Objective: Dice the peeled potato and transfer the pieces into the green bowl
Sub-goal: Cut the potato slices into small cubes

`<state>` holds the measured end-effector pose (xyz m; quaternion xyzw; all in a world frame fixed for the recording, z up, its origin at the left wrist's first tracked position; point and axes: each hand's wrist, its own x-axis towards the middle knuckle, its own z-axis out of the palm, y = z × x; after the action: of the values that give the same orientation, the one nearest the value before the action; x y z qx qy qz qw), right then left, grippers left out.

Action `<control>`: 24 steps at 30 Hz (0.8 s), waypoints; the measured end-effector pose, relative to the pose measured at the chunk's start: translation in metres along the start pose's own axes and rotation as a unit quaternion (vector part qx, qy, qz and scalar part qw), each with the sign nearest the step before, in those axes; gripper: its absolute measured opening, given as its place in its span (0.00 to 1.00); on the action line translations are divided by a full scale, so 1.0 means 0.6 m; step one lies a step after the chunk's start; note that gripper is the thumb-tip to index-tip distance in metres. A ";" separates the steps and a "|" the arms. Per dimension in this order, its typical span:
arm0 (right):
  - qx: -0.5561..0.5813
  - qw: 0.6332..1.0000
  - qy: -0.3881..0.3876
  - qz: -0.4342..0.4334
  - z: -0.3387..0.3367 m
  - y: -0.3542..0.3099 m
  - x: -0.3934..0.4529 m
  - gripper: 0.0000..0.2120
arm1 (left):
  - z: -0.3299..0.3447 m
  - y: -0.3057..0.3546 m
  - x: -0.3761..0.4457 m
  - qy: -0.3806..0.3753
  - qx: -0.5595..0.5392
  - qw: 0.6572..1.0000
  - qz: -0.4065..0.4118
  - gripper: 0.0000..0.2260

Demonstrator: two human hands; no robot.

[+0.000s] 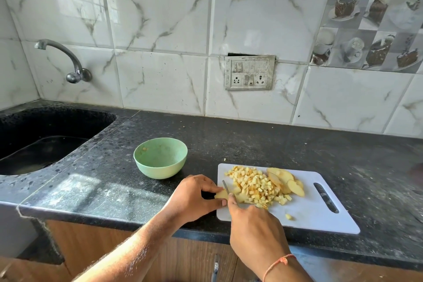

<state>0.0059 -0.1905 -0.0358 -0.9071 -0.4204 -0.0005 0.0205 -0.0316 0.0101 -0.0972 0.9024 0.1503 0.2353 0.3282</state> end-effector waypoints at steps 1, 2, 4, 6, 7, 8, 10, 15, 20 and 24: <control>0.002 1.000 -0.005 -0.003 0.001 0.003 -0.004 0.35 | 0.001 0.000 0.000 0.003 -0.001 1.000 -0.003 0.15; 0.005 1.000 -0.008 -0.005 0.002 0.005 -0.010 0.35 | 0.003 -0.001 0.000 0.005 -0.001 1.000 -0.006 0.16; 0.003 1.000 -0.024 -0.003 0.002 0.010 -0.025 0.35 | 0.005 -0.001 -0.001 0.008 0.002 1.000 -0.009 0.16; -0.007 0.998 -0.063 -0.001 0.002 0.014 -0.040 0.36 | 0.004 -0.001 -0.001 0.008 0.006 1.000 -0.008 0.16; -0.011 0.996 -0.085 0.001 0.002 0.015 -0.046 0.36 | 0.004 -0.002 -0.001 0.007 0.006 1.000 -0.007 0.16; -0.016 0.995 -0.101 0.002 0.001 0.017 -0.051 0.36 | 0.003 -0.002 -0.001 0.006 0.006 1.000 -0.007 0.16; -0.014 0.994 -0.109 0.011 0.001 0.024 -0.056 0.35 | 0.001 -0.001 0.000 0.000 0.003 1.000 -0.010 0.16; 0.000 0.997 -0.066 0.034 0.012 0.039 -0.064 0.36 | -0.007 0.006 -0.001 -0.015 0.003 1.000 -0.023 0.17; 0.011 0.999 -0.026 0.042 0.017 0.046 -0.058 0.35 | -0.011 0.009 -0.001 -0.029 0.002 0.999 -0.022 0.16; 0.017 0.999 0.010 0.044 0.023 0.032 -0.049 0.35 | -0.019 0.008 0.001 -0.054 0.017 0.998 -0.003 0.18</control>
<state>0.0013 -0.2252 -0.0506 -0.9242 -0.3798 -0.0016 0.0402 -0.0365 0.0124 -0.0861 0.9189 0.1389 0.1825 0.3210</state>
